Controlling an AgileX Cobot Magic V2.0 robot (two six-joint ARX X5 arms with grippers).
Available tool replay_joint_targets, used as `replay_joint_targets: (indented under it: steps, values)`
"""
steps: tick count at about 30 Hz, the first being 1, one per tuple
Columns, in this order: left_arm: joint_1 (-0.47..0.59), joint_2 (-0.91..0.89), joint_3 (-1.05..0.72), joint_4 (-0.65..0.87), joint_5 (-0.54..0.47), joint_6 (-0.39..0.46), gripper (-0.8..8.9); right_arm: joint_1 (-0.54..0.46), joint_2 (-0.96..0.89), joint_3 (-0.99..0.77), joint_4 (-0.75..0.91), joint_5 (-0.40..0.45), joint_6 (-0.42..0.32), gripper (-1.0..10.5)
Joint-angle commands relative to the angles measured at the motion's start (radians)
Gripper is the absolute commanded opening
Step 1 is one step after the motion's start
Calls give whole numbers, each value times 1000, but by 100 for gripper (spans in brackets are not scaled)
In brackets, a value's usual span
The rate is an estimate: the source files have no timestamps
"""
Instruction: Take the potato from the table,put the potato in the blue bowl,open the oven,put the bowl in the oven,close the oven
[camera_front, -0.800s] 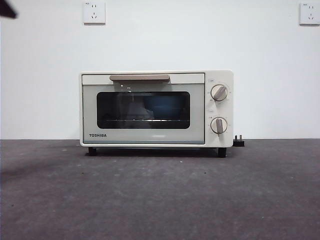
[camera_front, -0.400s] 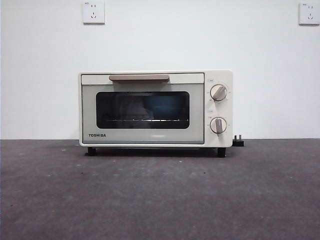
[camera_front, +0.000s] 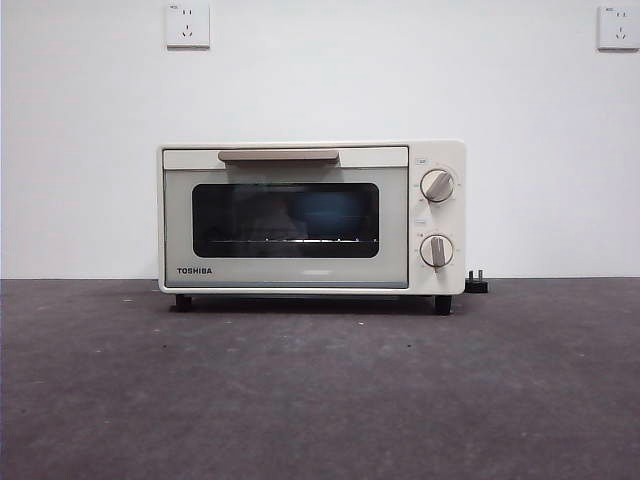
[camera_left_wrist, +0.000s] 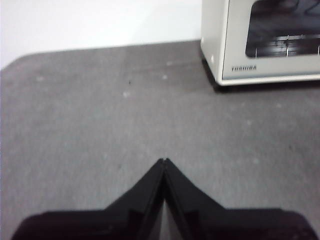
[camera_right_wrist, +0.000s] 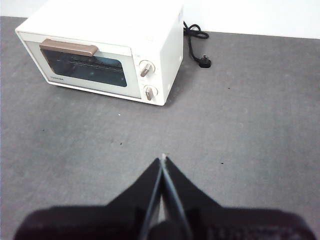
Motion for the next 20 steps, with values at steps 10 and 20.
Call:
replay_joint_targets:
  steps: [10,20]
  values:
    - [-83,-84,-10,-40,-29,-11,-4,0,0,-8,-16,3,6,1]
    - [-92,-84,-10,-40,-33,-12,-4,0,0,-8,-16,4,7,1]
